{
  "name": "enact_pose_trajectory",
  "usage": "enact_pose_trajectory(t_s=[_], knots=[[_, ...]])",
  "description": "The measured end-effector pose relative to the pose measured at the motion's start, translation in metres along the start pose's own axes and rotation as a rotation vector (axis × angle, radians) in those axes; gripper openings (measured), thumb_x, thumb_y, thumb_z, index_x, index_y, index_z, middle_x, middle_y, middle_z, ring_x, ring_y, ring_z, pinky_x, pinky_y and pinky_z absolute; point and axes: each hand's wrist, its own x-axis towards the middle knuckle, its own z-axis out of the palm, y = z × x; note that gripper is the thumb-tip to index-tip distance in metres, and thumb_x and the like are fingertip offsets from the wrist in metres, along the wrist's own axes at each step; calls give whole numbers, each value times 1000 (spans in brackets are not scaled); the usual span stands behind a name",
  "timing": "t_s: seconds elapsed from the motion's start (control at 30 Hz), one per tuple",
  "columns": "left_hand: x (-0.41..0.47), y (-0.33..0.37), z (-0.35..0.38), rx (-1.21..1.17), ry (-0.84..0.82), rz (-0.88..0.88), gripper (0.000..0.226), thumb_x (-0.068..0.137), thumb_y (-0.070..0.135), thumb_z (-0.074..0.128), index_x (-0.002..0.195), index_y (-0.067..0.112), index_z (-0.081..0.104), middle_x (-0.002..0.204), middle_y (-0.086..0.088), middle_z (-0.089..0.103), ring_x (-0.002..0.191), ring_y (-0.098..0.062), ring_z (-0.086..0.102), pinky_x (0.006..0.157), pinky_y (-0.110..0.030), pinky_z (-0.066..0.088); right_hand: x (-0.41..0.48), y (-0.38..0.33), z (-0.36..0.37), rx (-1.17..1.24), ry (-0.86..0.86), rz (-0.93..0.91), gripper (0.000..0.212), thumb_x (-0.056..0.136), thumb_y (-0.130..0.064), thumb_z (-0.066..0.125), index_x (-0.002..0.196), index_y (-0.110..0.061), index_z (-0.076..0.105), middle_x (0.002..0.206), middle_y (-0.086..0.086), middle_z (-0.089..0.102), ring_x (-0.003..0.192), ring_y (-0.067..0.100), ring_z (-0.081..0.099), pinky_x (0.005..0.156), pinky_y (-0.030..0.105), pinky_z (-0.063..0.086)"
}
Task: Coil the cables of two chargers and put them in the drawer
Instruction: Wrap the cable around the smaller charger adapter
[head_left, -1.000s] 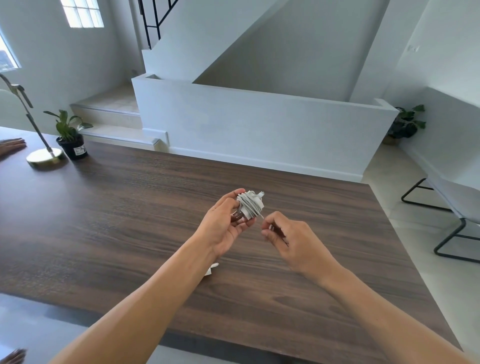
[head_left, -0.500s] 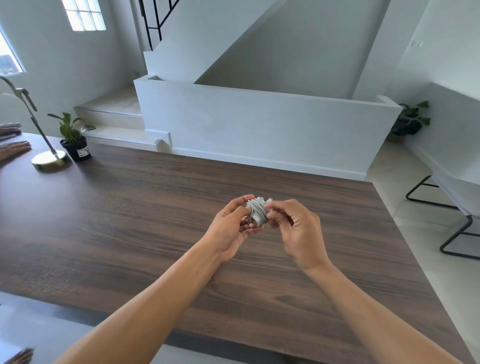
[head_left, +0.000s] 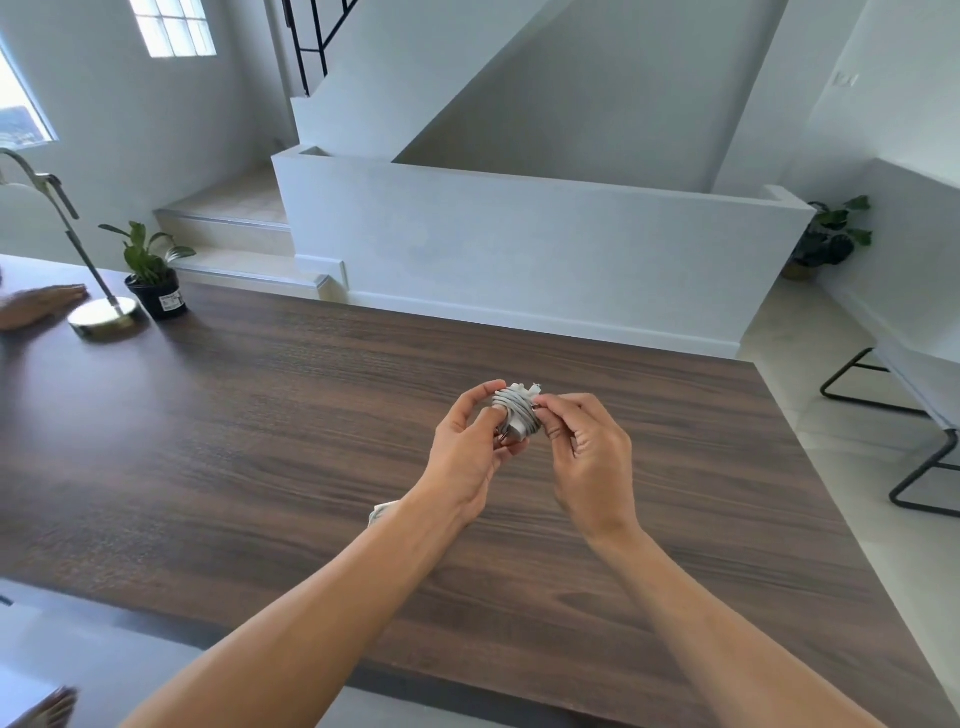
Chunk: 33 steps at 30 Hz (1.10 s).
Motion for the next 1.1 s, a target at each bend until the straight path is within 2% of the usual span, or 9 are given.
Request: enact_pose_trajectory(t_s=[0.13, 0.27, 0.33, 0.47, 0.6, 0.7, 0.87, 1.1], knots=[[1, 0, -3, -45, 14, -22, 24, 96, 1, 49, 110, 15, 63, 90, -11, 69, 67, -16, 62, 85, -40, 54, 5, 1, 2, -17, -39, -26, 20, 91, -2, 60, 106, -8, 72, 95, -4, 68, 86, 3, 63, 78, 12, 48], [3, 5, -4, -47, 50, 7, 26, 95, 0, 50, 114, 13, 62, 90, -10, 69, 68, -17, 60, 75, -34, 55, 11, -3, 8, 13, 14, -18, 12, 89, -6, 67, 99, -10, 73, 91, -4, 71, 82, 4, 66, 75, 11, 49], [3, 5, -5, -51, 74, 14, 26, 95, -1, 50, 114, 12, 62, 87, -9, 69, 67, -17, 58, 72, -32, 55, 8, -2, 10, 3, -4, -51, 14, 88, -8, 67, 101, -9, 74, 92, -4, 70, 81, 4, 65, 74, 9, 48], [3, 2, -9, -13, 96, 42, 23, 94, 0, 52, 110, 14, 62, 82, -7, 70, 64, -15, 58, 73, -32, 55, -2, 3, 14, -16, -77, -70, 24, 89, -15, 68, 111, -5, 71, 98, -3, 67, 84, 5, 64, 75, 16, 52], [2, -2, -12, 26, 106, 79, 24, 93, 1, 54, 111, 14, 62, 80, -7, 71, 61, -13, 59, 68, -29, 54, -4, 5, 20, -44, -83, -74, 25, 90, -16, 67, 111, -4, 71, 94, -3, 65, 78, 5, 61, 71, 16, 50], [3, -3, -14, 44, 104, 98, 23, 92, 1, 55, 111, 13, 62, 76, -4, 73, 59, -12, 60, 66, -28, 53, -4, 5, 23, -66, -99, -55, 25, 91, -17, 65, 113, -6, 70, 90, -3, 62, 73, 8, 59, 65, 21, 49], [3, -7, -19, 115, 123, 128, 22, 92, 3, 56, 109, 16, 63, 74, -7, 70, 67, -17, 58, 77, -36, 52, -6, 7, 26, -93, -114, -76, 22, 92, -18, 63, 109, -7, 71, 87, -3, 61, 67, 10, 58, 60, 27, 50], [4, -11, -24, 170, 121, 161, 24, 91, 2, 57, 109, 16, 63, 67, -5, 69, 61, -12, 60, 76, -33, 55, -7, 12, 33, -234, -102, -135, 24, 94, -20, 56, 104, -5, 71, 85, -1, 62, 63, 14, 59, 51, 32, 51]])
